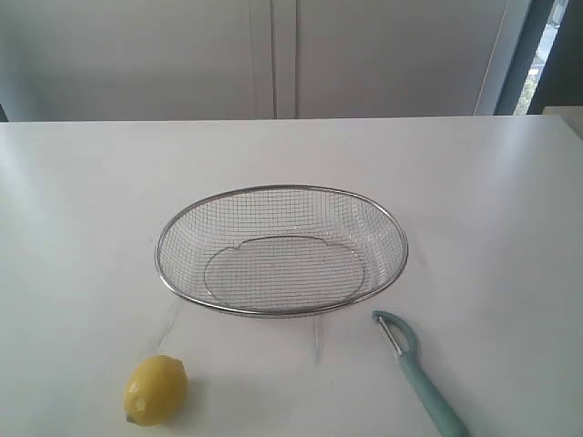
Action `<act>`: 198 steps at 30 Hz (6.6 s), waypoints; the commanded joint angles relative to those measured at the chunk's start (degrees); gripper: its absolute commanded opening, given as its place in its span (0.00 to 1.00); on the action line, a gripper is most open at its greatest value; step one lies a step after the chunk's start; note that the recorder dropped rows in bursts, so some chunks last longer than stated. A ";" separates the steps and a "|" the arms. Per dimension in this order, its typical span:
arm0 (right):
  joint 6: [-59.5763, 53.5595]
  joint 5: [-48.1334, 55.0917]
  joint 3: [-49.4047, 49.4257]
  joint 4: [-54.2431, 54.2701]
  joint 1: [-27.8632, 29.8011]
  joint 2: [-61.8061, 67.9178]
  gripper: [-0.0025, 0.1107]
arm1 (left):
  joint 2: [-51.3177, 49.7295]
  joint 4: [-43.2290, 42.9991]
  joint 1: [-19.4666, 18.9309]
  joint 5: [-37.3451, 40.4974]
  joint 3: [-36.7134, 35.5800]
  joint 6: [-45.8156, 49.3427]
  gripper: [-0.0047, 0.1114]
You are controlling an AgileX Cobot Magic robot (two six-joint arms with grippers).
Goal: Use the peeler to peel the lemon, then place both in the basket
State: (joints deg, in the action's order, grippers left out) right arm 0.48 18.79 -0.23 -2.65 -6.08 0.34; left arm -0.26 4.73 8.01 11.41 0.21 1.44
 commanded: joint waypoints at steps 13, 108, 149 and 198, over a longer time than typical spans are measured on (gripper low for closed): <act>-0.48 -0.64 0.23 -0.34 -0.15 -0.34 0.02 | 0.26 0.17 0.06 -0.23 -0.21 0.11 0.04; -11.74 -48.86 -12.30 0.27 -0.15 3.62 0.02 | 0.26 0.17 0.06 -0.23 -0.21 0.11 0.04; -1.24 12.74 -45.02 3.07 -0.15 50.73 0.02 | 0.26 0.17 0.06 -0.23 -0.21 0.11 0.04; -4.10 33.92 -50.57 7.84 -21.83 83.32 0.02 | 0.26 0.17 0.06 -0.23 -0.21 0.11 0.04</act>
State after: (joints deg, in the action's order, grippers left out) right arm -4.12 53.75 -50.34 5.27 -27.62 82.57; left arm -0.26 4.73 8.01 11.41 0.21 1.44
